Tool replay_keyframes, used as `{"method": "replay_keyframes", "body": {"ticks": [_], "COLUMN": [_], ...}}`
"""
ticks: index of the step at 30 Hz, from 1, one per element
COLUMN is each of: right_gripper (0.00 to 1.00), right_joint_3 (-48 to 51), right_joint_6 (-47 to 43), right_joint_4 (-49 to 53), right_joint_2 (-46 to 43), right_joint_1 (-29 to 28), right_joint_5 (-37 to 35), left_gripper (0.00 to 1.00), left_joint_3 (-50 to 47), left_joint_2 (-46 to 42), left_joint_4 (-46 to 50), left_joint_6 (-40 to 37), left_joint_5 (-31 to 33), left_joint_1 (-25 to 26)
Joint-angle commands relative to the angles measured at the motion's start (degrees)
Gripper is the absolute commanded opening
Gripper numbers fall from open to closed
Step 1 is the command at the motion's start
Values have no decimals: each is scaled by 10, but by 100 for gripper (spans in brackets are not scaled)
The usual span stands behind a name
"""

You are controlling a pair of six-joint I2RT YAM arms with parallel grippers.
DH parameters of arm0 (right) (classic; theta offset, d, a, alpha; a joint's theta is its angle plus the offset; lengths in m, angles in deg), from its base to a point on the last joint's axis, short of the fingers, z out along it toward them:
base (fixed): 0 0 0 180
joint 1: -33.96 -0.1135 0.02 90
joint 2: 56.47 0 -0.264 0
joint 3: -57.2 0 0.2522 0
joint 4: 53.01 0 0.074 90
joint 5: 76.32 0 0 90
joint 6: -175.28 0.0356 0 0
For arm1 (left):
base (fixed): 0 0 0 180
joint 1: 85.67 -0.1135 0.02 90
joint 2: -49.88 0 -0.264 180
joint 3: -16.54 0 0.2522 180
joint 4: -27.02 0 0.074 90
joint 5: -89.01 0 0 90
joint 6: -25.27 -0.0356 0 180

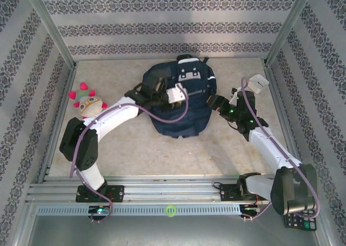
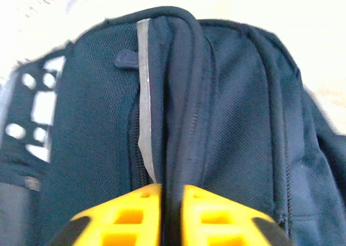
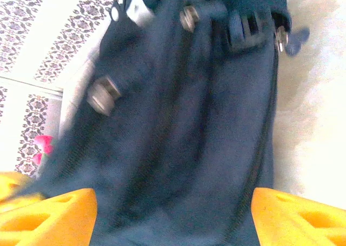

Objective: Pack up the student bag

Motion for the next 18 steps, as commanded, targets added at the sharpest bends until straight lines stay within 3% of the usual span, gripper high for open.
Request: {"method": "replay_keyframes", "body": {"ticks": [1,2,3,5,9,13,18], "right_gripper": [76,76,76,77,75,65,42], "right_joint_3": [-21,-30,-41,-72,-137,-177,-189], "right_joint_6": [-37,-44,-54,-79,-121,-108,-104], "right_joint_4": [43,54,70,102,121,71,64], "right_joint_2": [-10,-3,3,30,130,234,331], "right_joint_1": [6,7,8,8,9,-2,-38], "right_joint_5": [39,43,41,27,24,45,0], "left_gripper": [51,66,75,85,88,86,81], "left_joint_3": [-51,-54,-53,-51,-70,-112,-150], "left_joint_2": [-48,-57,-65,-87,-121,-99,-27], "left_joint_4": [-97,-74,-57,-46,-72,-118,-142], "left_joint_6": [59,72,91,154,296,477,517], "left_joint_5": [-3,-6,-2,36,74,78,89], "left_joint_1": [-1,-1,-1,-6,-36,-76,-77]}}
